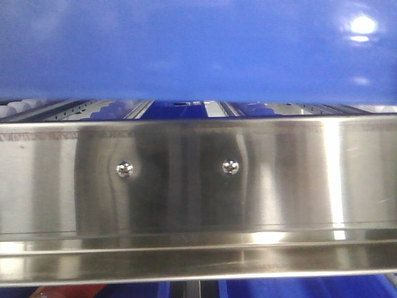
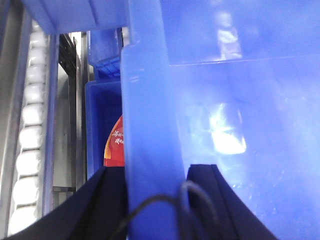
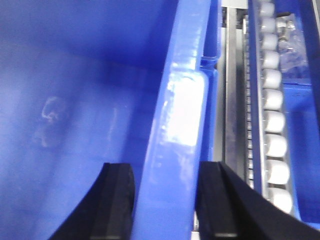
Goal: Move blue bin to conveyor side
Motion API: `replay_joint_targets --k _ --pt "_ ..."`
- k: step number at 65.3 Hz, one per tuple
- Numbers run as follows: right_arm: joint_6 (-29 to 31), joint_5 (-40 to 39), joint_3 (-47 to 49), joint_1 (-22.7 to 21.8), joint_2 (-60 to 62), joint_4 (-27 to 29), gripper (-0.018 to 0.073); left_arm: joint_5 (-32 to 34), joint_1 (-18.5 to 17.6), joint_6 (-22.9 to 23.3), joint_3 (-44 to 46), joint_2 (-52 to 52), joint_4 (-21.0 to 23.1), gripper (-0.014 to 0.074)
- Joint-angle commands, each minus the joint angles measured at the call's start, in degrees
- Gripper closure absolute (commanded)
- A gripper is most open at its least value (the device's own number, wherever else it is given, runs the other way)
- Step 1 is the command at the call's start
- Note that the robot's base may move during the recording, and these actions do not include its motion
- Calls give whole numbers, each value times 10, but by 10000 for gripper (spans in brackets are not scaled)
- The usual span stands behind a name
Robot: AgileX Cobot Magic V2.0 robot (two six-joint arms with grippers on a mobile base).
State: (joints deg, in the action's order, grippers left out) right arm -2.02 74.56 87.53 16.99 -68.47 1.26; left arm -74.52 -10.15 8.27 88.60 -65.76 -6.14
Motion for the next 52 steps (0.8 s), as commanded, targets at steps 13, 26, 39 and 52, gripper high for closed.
replay_joint_targets --k 13,26,39,52 --pt "11 -46 9 2 15 3 638 46 -5 -6 7 25 4 612" --pt "11 -46 9 2 15 3 638 46 -5 -6 7 25 4 612" --pt "11 -46 9 2 15 3 638 46 -5 -6 7 25 4 612" --pt "11 -46 9 2 15 3 638 46 -5 -6 7 25 4 612"
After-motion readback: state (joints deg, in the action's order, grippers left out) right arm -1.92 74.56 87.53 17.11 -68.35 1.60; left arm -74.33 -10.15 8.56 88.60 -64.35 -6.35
